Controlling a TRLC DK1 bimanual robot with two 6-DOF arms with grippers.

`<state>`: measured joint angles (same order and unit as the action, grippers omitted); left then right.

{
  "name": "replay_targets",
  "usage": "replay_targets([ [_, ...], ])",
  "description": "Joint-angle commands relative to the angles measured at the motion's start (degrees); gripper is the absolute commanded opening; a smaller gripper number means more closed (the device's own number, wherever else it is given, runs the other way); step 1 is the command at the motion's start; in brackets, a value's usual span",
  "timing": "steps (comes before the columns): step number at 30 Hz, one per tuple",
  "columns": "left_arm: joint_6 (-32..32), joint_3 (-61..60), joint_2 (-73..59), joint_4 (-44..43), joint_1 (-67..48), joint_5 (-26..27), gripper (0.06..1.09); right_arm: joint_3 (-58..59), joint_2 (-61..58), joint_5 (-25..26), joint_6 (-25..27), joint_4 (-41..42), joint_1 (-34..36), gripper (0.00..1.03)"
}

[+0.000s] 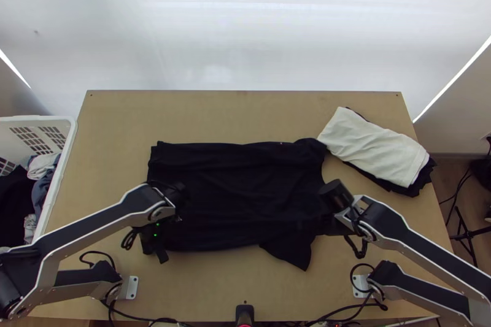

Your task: Fold the t-shirt

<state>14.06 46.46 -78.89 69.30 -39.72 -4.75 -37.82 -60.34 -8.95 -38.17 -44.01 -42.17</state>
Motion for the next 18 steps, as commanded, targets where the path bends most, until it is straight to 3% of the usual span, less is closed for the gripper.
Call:
replay_targets([
  [1, 3.51, 1.44, 3.66, 0.05, 6.77, 0.45, 0.09, 0.03, 2.77, -0.01, 1.35, -1.34, 3.15, 0.03],
  [9, 8.35, 2.06, 3.92, -5.14, 12.92, 0.8, 0.09, -0.58, 3.73, -0.1, 1.17, -1.43, 4.56, 0.03],
  [18, 9.67, 14.01, 1.9, -11.55, 17.4, 1.77, 0.09, -6.74, 1.1, -0.01, 1.35, 0.85, 5.79, 0.03],
])
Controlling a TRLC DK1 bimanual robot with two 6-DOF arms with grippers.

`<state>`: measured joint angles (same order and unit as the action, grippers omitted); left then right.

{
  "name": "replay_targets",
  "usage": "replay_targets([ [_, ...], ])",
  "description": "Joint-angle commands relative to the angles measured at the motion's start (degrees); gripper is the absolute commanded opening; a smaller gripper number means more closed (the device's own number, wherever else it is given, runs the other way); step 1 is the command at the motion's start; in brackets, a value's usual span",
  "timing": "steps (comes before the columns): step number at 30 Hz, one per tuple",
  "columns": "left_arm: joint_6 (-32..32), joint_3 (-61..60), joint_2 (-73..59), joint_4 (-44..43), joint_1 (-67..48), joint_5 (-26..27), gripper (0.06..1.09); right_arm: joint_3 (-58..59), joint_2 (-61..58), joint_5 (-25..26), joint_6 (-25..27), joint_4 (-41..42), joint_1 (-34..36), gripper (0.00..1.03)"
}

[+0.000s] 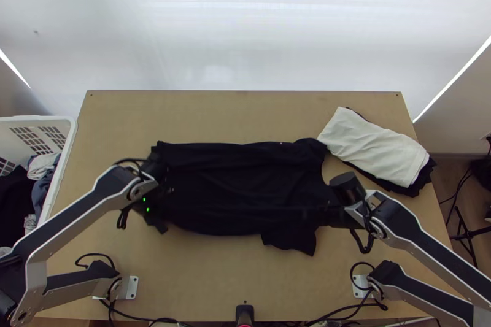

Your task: Fold the t-shirt

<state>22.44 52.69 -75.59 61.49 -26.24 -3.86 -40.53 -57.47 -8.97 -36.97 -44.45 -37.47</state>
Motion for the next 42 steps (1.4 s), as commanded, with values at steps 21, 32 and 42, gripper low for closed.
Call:
replay_targets([
  [21, -0.29, 26.42, -14.94, -7.71, 11.56, 4.21, 0.09, -19.23, -19.26, 0.1, 5.33, 9.2, 14.36, 0.03],
  [32, -4.59, 25.45, -15.9, -7.62, 11.21, 4.91, 0.09, -25.03, -32.09, 0.1, 7.09, 13.68, 17.0, 0.03],
  [42, -10.48, 22.72, -16.96, -10.52, 10.95, 4.91, 0.09, -26.61, -38.77, 2.03, 7.09, 18.25, 15.59, 0.03],
])
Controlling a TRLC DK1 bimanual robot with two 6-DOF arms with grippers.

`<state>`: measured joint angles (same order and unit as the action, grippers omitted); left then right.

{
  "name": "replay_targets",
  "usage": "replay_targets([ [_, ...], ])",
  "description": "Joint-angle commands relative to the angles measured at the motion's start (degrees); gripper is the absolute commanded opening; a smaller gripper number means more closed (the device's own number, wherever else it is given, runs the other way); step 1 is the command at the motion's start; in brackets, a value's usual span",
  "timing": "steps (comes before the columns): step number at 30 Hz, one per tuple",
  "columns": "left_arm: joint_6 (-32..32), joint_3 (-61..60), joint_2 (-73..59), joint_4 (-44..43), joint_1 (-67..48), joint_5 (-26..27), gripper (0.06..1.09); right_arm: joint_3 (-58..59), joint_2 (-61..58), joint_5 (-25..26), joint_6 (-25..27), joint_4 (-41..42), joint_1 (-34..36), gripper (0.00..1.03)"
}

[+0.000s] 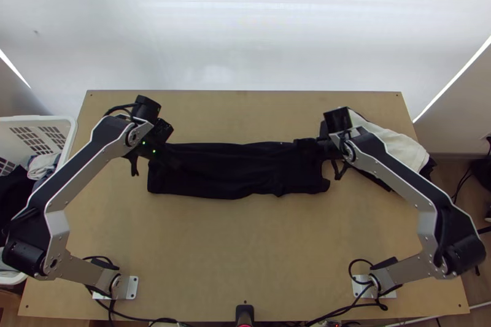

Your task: Fold the t-shirt

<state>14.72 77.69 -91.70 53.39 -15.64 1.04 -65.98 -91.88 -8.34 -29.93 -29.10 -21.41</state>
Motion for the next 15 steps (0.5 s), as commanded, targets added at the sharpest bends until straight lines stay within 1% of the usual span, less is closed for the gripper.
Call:
replay_targets([
  [1, -1.98, -3.25, -0.85, -2.5, 0.61, 0.02, 0.09, -1.26, -4.63, 1.66, 0.14, 2.91, -0.48, 0.03],
  [5, 2.59, -6.24, -0.67, -3.38, 2.28, -0.16, 0.09, -1.26, -5.33, 1.83, 0.49, 3.0, -0.65, 0.03],
  [12, 12.09, -5.53, -1.46, -3.9, 7.46, -0.34, 0.09, -1.0, -6.21, 2.27, 0.75, 5.02, -1.71, 0.03],
  [15, 13.84, -4.92, -2.96, -5.75, 8.61, -0.42, 0.09, -1.0, -7.09, 3.15, 0.58, 6.34, -2.5, 0.03],
])
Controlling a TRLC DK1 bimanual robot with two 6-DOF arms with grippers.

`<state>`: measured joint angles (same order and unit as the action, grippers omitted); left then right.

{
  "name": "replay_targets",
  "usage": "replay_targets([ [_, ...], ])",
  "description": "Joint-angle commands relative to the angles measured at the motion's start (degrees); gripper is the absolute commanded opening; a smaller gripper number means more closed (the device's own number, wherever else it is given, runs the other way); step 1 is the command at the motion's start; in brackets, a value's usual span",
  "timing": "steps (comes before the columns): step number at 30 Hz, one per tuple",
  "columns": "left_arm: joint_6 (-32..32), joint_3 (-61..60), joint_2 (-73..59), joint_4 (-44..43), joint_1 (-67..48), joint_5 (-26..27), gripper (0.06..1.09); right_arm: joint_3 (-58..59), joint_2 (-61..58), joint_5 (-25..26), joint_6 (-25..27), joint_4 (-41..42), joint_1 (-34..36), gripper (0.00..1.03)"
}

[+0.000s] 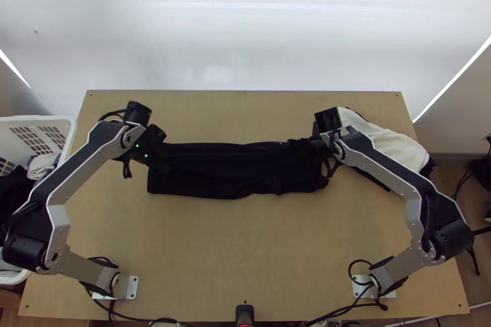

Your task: Fold the t-shirt

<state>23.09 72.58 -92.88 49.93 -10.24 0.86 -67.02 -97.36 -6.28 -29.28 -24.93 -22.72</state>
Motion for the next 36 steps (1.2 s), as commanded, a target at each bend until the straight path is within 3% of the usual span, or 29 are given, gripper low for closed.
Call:
replay_targets([
  [1, 5.47, 0.29, -2.66, -3.79, 3.3, -0.25, 0.09, 0.05, -1.95, 1.27, -0.08, 2.6, -1.54, 0.03],
  [5, 3.01, 0.99, -7.84, -6.95, 2.15, -0.16, 0.11, 0.05, -2.92, 2.15, -0.61, 4.98, -2.15, 0.03],
  [6, 0.73, 1.34, -8.9, -7.22, 1.63, -0.07, 0.26, 0.05, -3.1, 2.24, -0.61, 5.42, -2.24, 0.03],
  [8, -1.03, 1.16, -10.04, -8.01, 0.66, 1.07, 0.66, 0.05, -3.27, 2.5, -0.69, 6.3, -2.24, 0.03],
  [9, -1.65, 1.08, -10.83, -8.01, 0.04, 1.6, 0.8, 0.05, -3.36, 2.59, -0.78, 6.3, -2.24, 0.03],
  [12, -2.0, -0.24, -12.41, -8.89, -2.59, 2.74, 1.01, 0.05, -3.8, 2.59, -1.13, 6.38, -2.24, 0.03],
  [15, -4.9, -1.21, -12.5, -11.79, -4.88, 3.09, 1.03, 0.32, -3.89, 2.68, -1.4, 6.56, -2.5, 0.03],
  [20, -9.91, -1.3, -8.72, -14.95, -3.91, 9.42, 1.03, 0.4, -3.62, 3.3, -1.4, 7.0, -2.5, 0.03],
  [28, -8.94, -1.91, -4.06, -13.28, -0.04, 10.39, 1.03, 0.32, -3.54, 5.49, -1.4, 8.84, -2.5, 0.03],
  [30, -7.97, -1.65, -3.71, -12.31, 1.45, 10.65, 1.03, 0.32, -3.54, 5.58, -1.31, 9.63, -2.68, 0.14],
  [34, -7.54, -0.68, -2.22, -12.05, 4.18, 10.65, 1.04, 0.14, -3.8, 5.49, -1.04, 9.63, -2.68, 0.64],
  [36, -4.81, -1.65, -0.37, -12.49, 4.88, 10.47, 1.04, 0.23, -3.54, 5.49, -0.96, 9.63, -2.68, 0.75],
])
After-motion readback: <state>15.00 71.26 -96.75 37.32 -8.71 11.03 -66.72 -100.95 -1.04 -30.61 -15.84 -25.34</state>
